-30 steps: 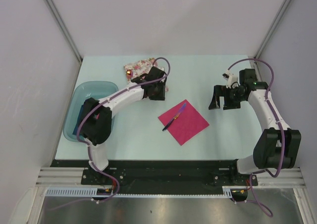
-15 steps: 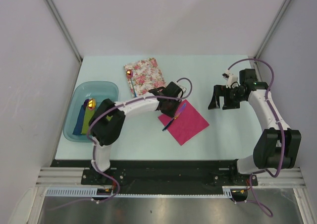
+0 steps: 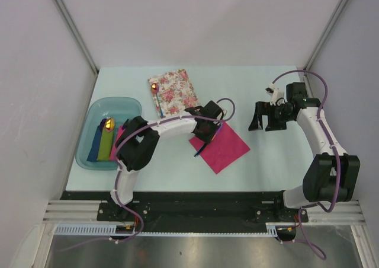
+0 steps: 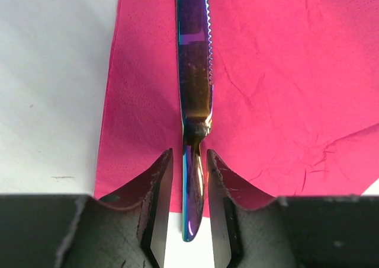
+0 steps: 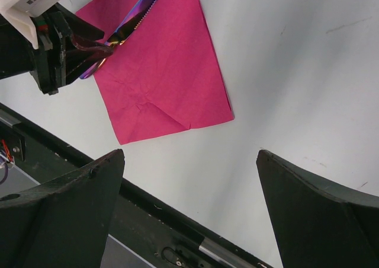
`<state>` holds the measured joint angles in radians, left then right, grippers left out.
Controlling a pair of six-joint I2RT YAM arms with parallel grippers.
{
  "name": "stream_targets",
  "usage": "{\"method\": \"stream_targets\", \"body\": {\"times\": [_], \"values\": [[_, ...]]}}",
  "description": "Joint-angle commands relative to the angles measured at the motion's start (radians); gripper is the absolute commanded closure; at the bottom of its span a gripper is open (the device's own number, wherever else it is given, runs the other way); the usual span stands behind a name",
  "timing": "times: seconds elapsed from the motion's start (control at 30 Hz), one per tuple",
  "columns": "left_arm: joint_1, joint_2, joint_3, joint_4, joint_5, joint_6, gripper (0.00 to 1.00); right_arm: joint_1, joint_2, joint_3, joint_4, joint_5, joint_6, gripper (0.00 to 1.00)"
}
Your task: Place the utensils on the paper napkin and roll it up
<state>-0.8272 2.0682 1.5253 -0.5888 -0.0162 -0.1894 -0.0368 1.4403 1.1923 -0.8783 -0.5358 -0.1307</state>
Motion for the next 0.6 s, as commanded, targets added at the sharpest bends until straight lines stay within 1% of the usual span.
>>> {"method": "stream_targets", "body": {"times": [0.0,0.1,0.2,0.3,0.33,0.4,0.47,0.53,0.57], "values": [[-0.007,0.023,0.045,0.0,-0.008,0.034,0.66,-0.003,-0.011,0.004,0.021,-0.018,0.008,0.0],[-0.012,0.039,0.052,-0.002,-0.013,0.044,0.66,-0.003,-0.009,0.004,0.022,-0.016,0.006,0.0],[-0.013,0.05,0.047,0.004,-0.019,0.045,0.69,-0.003,-0.009,0.003,0.022,-0.015,0.006,0.0],[-0.015,0.056,0.041,0.0,-0.018,0.048,0.78,-0.003,-0.008,0.001,0.024,-0.016,0.006,0.0],[-0.013,0.056,0.036,-0.006,-0.014,0.045,0.84,-0.003,-0.006,0.003,0.024,-0.018,0.006,0.0],[-0.015,0.05,0.036,-0.014,-0.007,0.042,0.9,-0.005,-0.004,0.003,0.024,-0.018,0.006,0.0],[-0.013,0.029,0.036,-0.022,-0.017,0.039,0.93,-0.005,-0.006,0.003,0.024,-0.018,0.006,0.0],[-0.013,0.009,0.039,-0.029,-0.024,0.034,1.0,-0.003,-0.009,0.001,0.024,-0.021,0.008,0.0],[-0.013,-0.002,0.041,-0.032,-0.034,0.031,1.0,-0.003,-0.008,0.0,0.024,-0.021,0.008,0.01]]}}
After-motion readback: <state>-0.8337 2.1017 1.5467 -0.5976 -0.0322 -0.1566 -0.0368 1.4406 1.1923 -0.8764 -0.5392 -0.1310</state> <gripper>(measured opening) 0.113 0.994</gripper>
